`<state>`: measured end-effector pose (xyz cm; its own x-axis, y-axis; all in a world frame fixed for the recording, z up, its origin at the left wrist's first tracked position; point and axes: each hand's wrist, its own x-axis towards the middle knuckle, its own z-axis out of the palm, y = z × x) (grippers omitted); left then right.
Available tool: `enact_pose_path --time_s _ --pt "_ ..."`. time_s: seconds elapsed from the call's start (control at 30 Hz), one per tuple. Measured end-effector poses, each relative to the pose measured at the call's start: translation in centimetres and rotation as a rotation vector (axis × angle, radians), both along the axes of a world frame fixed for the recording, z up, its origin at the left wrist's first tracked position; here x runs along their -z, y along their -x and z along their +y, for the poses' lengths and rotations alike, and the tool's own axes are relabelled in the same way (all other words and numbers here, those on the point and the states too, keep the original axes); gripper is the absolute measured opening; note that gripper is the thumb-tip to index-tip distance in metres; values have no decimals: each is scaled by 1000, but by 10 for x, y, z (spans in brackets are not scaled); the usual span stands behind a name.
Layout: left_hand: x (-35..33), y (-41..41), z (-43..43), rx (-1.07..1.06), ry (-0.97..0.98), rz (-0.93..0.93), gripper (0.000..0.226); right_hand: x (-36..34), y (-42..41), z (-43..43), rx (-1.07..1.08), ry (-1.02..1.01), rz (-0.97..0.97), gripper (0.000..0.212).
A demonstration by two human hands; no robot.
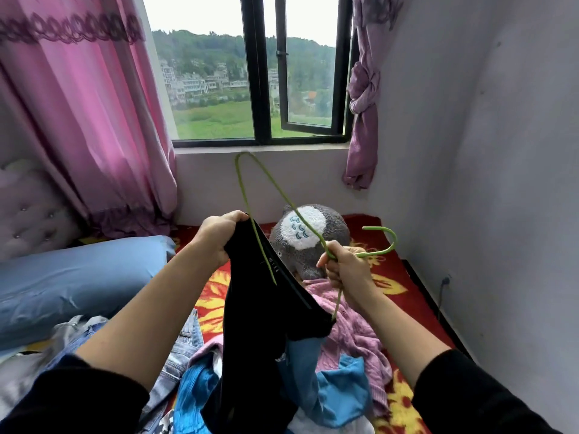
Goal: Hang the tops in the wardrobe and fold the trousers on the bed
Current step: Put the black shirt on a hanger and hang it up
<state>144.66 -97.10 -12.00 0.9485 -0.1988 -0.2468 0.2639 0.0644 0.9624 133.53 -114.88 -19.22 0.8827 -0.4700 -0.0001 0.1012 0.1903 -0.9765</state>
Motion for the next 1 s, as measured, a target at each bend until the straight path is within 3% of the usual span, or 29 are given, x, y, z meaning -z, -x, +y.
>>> enact_pose_path --time_s 0.07,0.23,0.37,0.47,0.73,0.87,1.0 --pt "2 -6 9 -27 -112 -87 18 0 3 -8 1 137 15 43" --pt "5 -18 41 -4 -627 -503 16 -25 8 -31 -4 544 104 38" --pt "-5 -21 63 -3 -773 -589 9 -60 13 -46 4 866 176 35" --pt "-9 -19 70 -5 -717 -552 8 -75 17 -49 -34 1021 232 33" --pt "-42 4 51 55 -442 -595 5 -130 1 -23 -83 1122 184 38" --pt "-54 10 57 49 -563 -699 4 -151 -10 -17 -47 1074 180 32" --pt "-71 8 75 46 -816 -829 9 -164 -18 2 -3 1115 157 29"
